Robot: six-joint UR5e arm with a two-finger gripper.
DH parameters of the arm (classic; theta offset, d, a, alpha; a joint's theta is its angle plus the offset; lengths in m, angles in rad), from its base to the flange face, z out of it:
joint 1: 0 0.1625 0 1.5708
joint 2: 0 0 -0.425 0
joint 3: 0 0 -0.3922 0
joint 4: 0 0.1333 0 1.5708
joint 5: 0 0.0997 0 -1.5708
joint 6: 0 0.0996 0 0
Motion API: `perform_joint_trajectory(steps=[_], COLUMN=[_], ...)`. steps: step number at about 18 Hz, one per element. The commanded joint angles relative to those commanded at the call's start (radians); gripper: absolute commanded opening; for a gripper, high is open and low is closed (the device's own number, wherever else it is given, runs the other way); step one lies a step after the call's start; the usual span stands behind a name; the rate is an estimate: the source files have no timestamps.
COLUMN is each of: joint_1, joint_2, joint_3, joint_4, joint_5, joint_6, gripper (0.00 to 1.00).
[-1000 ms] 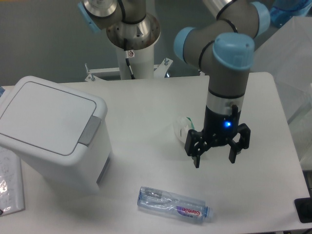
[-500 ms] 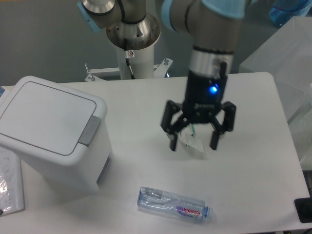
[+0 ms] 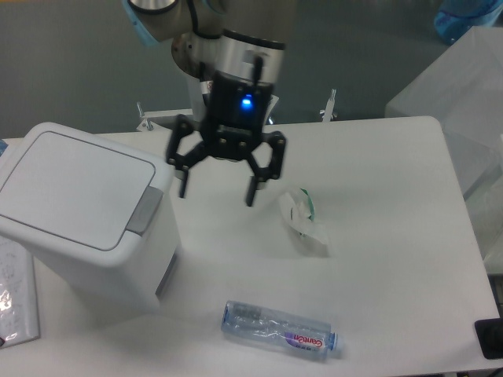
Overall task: Open the trash can
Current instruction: 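Raise the gripper and move it over to the white trash can lid, then lower the gripper onto the lid's grey tab and push it open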
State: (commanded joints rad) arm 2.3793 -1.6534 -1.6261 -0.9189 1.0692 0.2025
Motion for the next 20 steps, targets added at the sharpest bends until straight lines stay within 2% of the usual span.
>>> perform_joint_trajectory(steps=[4, 10, 20], joint_1=[-0.025, -0.025, -0.025], joint_2=[-0.051, -0.049, -0.051], joint_3=[0.025, 0.025, 0.009], joint_4=[0.002, 0.005, 0.003], joint_5=[0.005, 0.055, 0.077], joint_6=[0.0, 0.002, 0.002], gripper=[1.0, 1.0, 1.0])
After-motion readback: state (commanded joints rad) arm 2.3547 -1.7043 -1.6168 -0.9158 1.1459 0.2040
